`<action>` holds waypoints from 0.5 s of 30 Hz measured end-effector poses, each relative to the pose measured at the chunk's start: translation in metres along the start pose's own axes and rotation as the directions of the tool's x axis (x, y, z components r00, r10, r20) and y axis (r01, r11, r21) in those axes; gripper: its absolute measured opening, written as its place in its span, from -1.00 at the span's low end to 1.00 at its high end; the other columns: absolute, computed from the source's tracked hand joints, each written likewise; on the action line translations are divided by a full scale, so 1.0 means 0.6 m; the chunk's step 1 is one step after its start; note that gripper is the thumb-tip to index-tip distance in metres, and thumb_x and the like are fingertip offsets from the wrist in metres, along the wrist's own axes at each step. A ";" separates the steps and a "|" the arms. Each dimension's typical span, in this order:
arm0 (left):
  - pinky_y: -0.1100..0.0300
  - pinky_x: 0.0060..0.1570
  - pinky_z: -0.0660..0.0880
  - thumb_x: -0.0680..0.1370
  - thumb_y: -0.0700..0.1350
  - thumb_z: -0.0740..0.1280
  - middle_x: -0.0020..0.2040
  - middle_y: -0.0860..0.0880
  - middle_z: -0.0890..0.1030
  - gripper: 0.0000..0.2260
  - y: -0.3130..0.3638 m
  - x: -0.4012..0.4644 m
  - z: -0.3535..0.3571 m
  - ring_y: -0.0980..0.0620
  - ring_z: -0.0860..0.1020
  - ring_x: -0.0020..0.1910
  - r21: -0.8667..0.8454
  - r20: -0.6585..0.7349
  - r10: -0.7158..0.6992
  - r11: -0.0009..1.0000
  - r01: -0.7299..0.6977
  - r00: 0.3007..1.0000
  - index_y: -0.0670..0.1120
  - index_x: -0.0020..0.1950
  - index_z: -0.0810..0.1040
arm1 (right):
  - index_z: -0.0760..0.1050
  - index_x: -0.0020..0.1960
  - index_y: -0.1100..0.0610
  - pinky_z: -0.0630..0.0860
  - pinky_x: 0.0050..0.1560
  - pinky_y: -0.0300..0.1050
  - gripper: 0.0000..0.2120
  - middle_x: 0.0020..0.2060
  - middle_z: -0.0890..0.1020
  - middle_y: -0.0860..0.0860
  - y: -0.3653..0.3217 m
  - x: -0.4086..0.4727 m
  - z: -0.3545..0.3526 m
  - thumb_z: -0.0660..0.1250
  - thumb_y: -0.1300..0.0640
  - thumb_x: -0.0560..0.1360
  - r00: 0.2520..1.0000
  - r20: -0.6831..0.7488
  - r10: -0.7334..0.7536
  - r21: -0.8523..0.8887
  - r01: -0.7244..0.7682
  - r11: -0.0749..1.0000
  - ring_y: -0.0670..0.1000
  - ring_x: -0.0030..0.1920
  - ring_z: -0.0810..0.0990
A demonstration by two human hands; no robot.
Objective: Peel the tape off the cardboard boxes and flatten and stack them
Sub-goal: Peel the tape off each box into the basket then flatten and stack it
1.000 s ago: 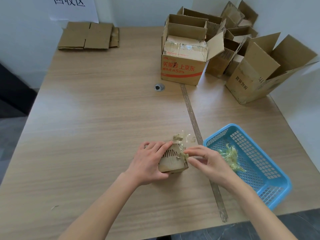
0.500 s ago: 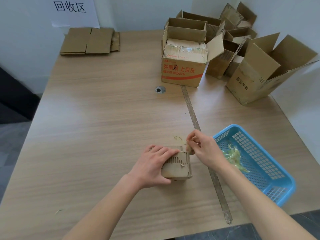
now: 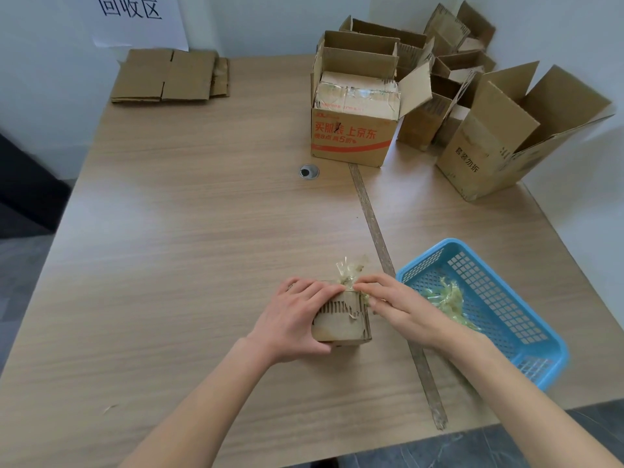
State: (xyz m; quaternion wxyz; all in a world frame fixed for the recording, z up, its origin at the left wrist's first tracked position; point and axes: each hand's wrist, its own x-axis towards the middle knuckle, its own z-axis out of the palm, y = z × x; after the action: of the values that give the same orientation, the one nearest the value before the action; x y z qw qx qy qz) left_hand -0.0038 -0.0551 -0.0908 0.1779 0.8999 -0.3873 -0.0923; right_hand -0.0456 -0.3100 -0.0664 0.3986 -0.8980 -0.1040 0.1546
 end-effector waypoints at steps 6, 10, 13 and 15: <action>0.07 0.42 0.24 0.27 0.32 0.36 0.36 0.22 0.47 -0.15 0.004 0.001 0.004 0.13 0.39 0.36 0.008 0.008 0.018 1.000 -0.018 1.000 0.15 0.53 0.28 | 0.72 0.05 -0.02 0.57 0.03 -0.23 -0.87 -0.07 0.71 -0.19 -0.004 0.010 -0.009 0.48 0.13 0.53 0.979 -0.189 0.074 0.064 -0.063 0.996 -0.17 -0.05 0.67; 0.07 0.44 0.21 0.27 0.29 0.38 0.37 0.20 0.48 -0.16 0.001 0.004 0.001 0.11 0.40 0.36 -0.017 0.019 0.017 1.000 -0.017 1.000 0.13 0.53 0.30 | 0.70 -0.09 0.05 0.61 -0.08 -0.16 -0.96 -0.29 0.70 -0.14 -0.003 0.036 -0.003 0.48 0.15 0.53 0.894 -0.400 0.200 0.090 -0.179 0.980 -0.17 -0.25 0.67; 0.08 0.43 0.22 0.27 0.28 0.38 0.35 0.20 0.48 -0.17 0.001 0.005 0.001 0.12 0.40 0.34 -0.019 0.031 0.032 0.999 -0.032 0.999 0.13 0.52 0.31 | 0.69 -0.04 0.08 0.60 -0.11 -0.18 -0.94 -0.29 0.66 -0.14 0.011 0.033 -0.026 0.44 0.11 0.57 0.719 -0.612 0.329 0.181 -0.278 0.943 -0.15 -0.26 0.66; 0.08 0.42 0.23 0.27 0.29 0.38 0.34 0.20 0.49 -0.17 0.002 0.005 0.002 0.11 0.40 0.33 -0.017 0.030 0.014 1.000 -0.013 0.999 0.14 0.52 0.31 | 0.71 -0.01 0.05 0.56 -0.09 -0.27 -0.94 -0.24 0.68 -0.16 0.017 0.023 -0.044 0.48 0.13 0.53 0.765 -0.605 0.219 0.055 -0.234 0.971 -0.20 -0.21 0.64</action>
State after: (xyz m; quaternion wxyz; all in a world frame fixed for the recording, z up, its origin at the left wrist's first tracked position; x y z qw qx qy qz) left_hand -0.0028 -0.0584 -0.0913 0.1804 0.8943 -0.3951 -0.1080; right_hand -0.0227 -0.3306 -0.0598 0.3784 -0.9105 0.1365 -0.0957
